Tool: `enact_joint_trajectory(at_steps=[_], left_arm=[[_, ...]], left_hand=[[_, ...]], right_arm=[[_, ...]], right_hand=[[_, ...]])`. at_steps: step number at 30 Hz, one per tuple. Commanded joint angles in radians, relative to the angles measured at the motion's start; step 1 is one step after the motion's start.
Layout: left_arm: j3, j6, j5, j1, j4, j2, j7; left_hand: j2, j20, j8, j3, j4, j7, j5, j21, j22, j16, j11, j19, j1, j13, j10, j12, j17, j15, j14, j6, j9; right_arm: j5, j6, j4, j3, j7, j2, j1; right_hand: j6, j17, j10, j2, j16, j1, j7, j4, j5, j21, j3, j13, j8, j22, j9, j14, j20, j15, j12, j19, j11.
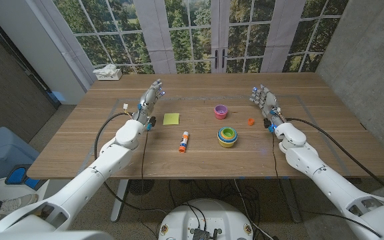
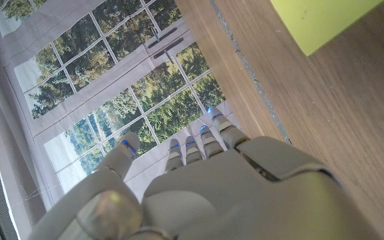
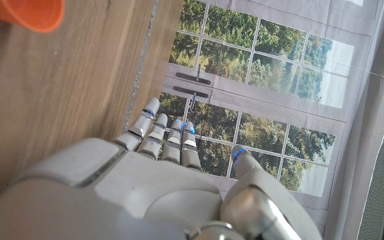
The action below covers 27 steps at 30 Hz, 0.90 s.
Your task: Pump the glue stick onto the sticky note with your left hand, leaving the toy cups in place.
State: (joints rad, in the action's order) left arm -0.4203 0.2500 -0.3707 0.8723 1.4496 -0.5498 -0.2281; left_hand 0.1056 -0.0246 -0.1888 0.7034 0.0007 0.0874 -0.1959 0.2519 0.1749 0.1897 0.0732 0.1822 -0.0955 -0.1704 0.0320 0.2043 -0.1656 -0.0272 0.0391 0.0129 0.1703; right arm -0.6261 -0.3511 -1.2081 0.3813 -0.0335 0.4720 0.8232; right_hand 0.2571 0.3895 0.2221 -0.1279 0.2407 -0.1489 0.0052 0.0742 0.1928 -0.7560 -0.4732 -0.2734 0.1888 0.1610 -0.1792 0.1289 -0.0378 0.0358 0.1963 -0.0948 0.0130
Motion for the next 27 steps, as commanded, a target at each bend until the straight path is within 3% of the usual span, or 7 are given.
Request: enact_joint_trajectory(at_steps=[1, 6, 11, 17, 20, 22, 27], left_arm=[[-0.016, -0.028, 0.191, 0.03, 0.073, -0.039, -0.147], [-0.025, -0.032, 0.26, 0.028, 0.08, -0.049, -0.18], [-0.028, -0.026, 0.299, 0.024, 0.08, -0.056, -0.187], [-0.027, -0.069, 0.325, 0.025, 0.109, -0.066, -0.189], [-0.033, -0.09, 0.36, 0.02, 0.126, -0.078, -0.194], [-0.037, -0.12, 0.37, 0.015, 0.148, -0.095, -0.174], [-0.052, -0.293, 0.417, 0.003, 0.265, -0.158, -0.108]], left_hand=[[0.013, -0.016, -0.004, 0.001, -0.016, 0.003, 0.004, 0.011, 0.005, 0.01, 0.007, 0.033, -0.009, -0.005, -0.023, 0.004, -0.002, -0.002, 0.04, 0.013, 0.004], [0.009, -0.028, -0.002, 0.001, -0.037, 0.006, 0.007, 0.019, 0.008, 0.022, 0.017, 0.076, -0.009, -0.006, -0.044, 0.002, -0.005, -0.015, 0.125, 0.024, 0.004], [0.021, -0.035, 0.002, -0.004, -0.02, 0.011, 0.009, 0.048, 0.014, 0.086, 0.027, 0.185, 0.037, -0.007, -0.064, -0.008, -0.021, -0.062, 0.443, 0.018, 0.005], [0.028, 0.032, 0.004, -0.004, 0.001, 0.012, 0.009, 0.163, 0.038, 0.136, 0.035, 0.441, 0.06, -0.008, -0.091, -0.01, -0.043, -0.111, 0.696, 0.004, 0.005], [0.02, 0.152, 0.0, -0.014, -0.004, 0.008, 0.01, 0.338, 0.118, 0.216, 0.051, 0.684, 0.056, -0.008, -0.143, -0.004, -0.089, -0.117, 0.918, 0.012, 0.005], [0.02, 0.191, -0.003, -0.015, -0.02, 0.004, 0.01, 0.432, 0.179, 0.286, 0.063, 0.762, 0.045, -0.008, -0.177, -0.004, -0.128, -0.138, 1.075, 0.027, 0.006], [0.008, 0.238, -0.011, 0.001, -0.193, 0.006, 0.017, 0.66, 0.44, 0.487, 0.081, 0.779, -0.154, -0.011, -0.235, -0.011, -0.323, -0.182, 1.173, 0.083, 0.009]], right_arm=[[0.018, -0.007, -0.031, 0.004, 0.036, 0.0, 0.024], [0.024, -0.01, -0.045, 0.003, 0.05, 0.0, 0.034], [0.028, -0.011, -0.059, 0.001, 0.065, 0.002, 0.045], [0.027, -0.01, -0.073, -0.003, 0.08, 0.001, 0.055], [0.034, -0.017, -0.075, -0.003, 0.084, 0.003, 0.058], [0.036, -0.02, -0.077, -0.005, 0.089, 0.003, 0.06], [0.038, -0.021, -0.097, -0.011, 0.107, 0.007, 0.076]], right_hand=[[0.005, -0.001, 0.009, -0.023, 0.006, -0.011, -0.002, -0.011, 0.001, 0.004, -0.002, -0.001, 0.006, 0.001, -0.004, 0.013, -0.024, 0.019, 0.004, -0.013, 0.002], [0.006, -0.002, 0.009, -0.023, 0.007, -0.013, -0.006, -0.014, 0.0, 0.007, -0.003, 0.001, 0.006, 0.001, -0.004, 0.013, -0.023, 0.018, 0.004, -0.015, 0.002], [0.006, -0.002, 0.009, -0.023, 0.008, -0.015, -0.012, -0.017, -0.001, 0.01, -0.003, 0.004, 0.006, 0.002, -0.004, 0.015, -0.02, 0.014, 0.004, -0.019, 0.002], [0.01, -0.003, 0.009, -0.023, 0.01, -0.017, -0.017, -0.021, -0.002, 0.014, -0.003, 0.006, 0.007, 0.002, -0.004, 0.017, -0.018, 0.011, 0.003, -0.021, 0.002], [0.01, -0.003, 0.008, -0.023, 0.01, -0.017, -0.018, -0.021, -0.002, 0.015, -0.002, 0.007, 0.007, 0.002, -0.004, 0.017, -0.017, 0.011, 0.003, -0.023, 0.002], [0.01, -0.003, 0.007, -0.023, 0.011, -0.017, -0.018, -0.022, -0.002, 0.016, -0.002, 0.008, 0.007, 0.002, -0.004, 0.017, -0.016, 0.011, 0.003, -0.023, 0.002], [0.01, -0.003, 0.007, -0.022, 0.012, -0.017, -0.018, -0.023, -0.003, 0.018, -0.001, 0.009, 0.006, 0.002, -0.004, 0.017, -0.014, 0.01, 0.003, -0.025, 0.002]])
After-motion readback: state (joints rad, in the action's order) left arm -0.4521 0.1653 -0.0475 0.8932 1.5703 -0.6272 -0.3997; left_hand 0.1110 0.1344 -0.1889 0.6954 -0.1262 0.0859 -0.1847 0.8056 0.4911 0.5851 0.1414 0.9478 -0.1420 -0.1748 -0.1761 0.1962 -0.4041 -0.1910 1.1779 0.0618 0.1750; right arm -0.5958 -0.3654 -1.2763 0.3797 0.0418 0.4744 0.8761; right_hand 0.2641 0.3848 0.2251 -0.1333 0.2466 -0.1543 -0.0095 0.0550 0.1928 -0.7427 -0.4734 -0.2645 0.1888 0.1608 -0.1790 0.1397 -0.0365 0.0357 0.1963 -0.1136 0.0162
